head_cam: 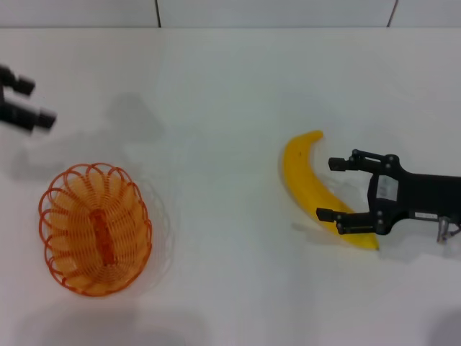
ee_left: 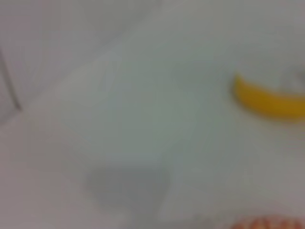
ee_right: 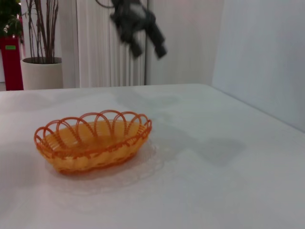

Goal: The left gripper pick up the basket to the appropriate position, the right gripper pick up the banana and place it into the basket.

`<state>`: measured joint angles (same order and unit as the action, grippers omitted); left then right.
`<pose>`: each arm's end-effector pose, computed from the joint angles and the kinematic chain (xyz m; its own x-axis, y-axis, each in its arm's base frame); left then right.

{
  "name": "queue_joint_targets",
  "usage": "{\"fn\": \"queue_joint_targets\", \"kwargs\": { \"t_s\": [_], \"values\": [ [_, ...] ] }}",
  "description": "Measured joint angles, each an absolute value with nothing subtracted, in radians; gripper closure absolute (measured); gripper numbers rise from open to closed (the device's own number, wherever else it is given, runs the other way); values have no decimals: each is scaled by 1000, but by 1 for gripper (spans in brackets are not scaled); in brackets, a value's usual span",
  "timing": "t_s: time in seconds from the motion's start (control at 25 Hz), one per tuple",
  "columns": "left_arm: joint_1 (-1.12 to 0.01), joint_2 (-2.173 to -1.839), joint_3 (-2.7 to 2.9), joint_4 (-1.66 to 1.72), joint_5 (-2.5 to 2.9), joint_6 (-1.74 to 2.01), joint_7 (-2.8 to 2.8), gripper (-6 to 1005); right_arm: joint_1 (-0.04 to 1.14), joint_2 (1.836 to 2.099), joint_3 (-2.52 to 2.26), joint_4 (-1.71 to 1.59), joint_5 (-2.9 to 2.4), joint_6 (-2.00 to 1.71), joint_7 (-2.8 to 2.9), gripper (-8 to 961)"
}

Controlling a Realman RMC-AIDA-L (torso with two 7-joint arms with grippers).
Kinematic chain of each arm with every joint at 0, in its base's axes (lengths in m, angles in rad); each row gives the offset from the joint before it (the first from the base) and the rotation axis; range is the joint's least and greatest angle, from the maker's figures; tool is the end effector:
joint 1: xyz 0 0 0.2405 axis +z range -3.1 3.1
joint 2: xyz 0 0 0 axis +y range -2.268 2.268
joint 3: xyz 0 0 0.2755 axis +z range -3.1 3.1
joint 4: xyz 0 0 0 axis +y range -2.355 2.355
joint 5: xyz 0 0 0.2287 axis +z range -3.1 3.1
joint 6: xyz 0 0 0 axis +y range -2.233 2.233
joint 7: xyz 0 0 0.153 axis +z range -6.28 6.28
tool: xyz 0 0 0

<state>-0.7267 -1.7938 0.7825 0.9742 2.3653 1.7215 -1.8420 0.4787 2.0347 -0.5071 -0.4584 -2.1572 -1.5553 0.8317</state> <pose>-0.2494 0.4256 0.1372 0.9063 0.4226 -0.0040 0.3989 -0.8586 -0.3221 0.3403 0.3165 -0.0270 0.9117 -0.0744 -0.4041 -0.2136 -0.9259 -0.3115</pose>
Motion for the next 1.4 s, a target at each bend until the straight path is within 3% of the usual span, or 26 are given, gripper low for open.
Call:
{"fn": "queue_joint_targets", "kwargs": {
  "t_s": [0.08,0.32,0.52,1.04,1.4],
  "values": [
    [-735,-1813,866,1018,2428,1720,-1797,152,490,2034,-509,-457,-2158,-1556,832,61],
    [-719,-1933,921,1185,2526,1716,-1639,151,505,2034,-512,-456,-2158,-1558,833,61],
    [-736,-1985,978,1187,2594,1698,-1580,153,510,2034,-512,-456,-2157,-1559,833,61],
    [-753,-2027,1104,1036,2611,1504,-1506,182,517,2037,-512,-448,-2157,-1558,842,60],
    [-781,-2032,1209,945,2610,1427,-1516,219,518,2037,-512,-448,-2159,-1556,846,60]
  ]
}}
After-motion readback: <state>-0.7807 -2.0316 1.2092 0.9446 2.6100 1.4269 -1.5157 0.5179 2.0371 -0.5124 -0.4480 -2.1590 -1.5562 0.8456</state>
